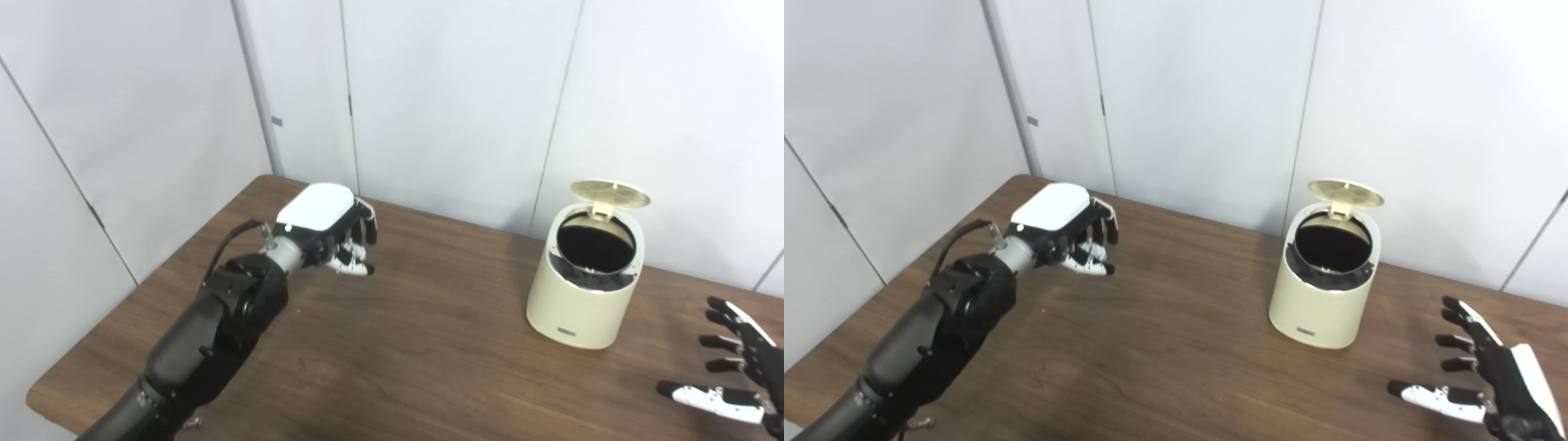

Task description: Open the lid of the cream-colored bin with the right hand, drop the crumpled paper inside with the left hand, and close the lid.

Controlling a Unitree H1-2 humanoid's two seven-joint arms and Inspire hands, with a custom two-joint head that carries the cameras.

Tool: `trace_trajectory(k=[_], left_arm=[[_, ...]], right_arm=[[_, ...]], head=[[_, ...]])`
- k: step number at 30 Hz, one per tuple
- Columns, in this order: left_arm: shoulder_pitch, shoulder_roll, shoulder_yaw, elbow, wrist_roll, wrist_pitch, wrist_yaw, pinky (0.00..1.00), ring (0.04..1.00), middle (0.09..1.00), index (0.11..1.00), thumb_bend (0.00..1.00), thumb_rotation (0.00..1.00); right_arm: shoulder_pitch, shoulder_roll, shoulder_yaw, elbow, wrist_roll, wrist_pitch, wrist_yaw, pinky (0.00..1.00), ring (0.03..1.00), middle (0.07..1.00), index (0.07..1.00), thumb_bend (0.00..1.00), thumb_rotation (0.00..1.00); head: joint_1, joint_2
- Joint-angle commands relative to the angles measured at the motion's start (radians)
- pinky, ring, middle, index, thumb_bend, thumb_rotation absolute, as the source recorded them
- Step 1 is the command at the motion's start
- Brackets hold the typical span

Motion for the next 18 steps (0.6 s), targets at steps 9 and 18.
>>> trace_trajectory(k=[9, 18], left_arm=[[-0.224, -0.015, -0.041, -0.016, -0.001, -0.03, -0.073, 0.34, 0.367, 0.471, 0.523, 0.5, 0.0], [-0.307, -0.068, -0.088, 0.045, 0.004, -0.087, -0.07, 0.31, 0.362, 0.47, 0.53, 0.5, 0.0]], right_arm=[[-0.044, 0.012, 0.007, 0.091, 0.003, -0.165, -0.068, 0.58, 0.763, 0.879, 0.889, 0.85, 0.12], [-0.031, 0.027, 0.02, 0.111, -0.002, -0.188, -0.08, 0.57, 0.78, 0.894, 0.892, 0.84, 0.17]], head=[[-0.127, -0.018], [-0.216, -0.045]])
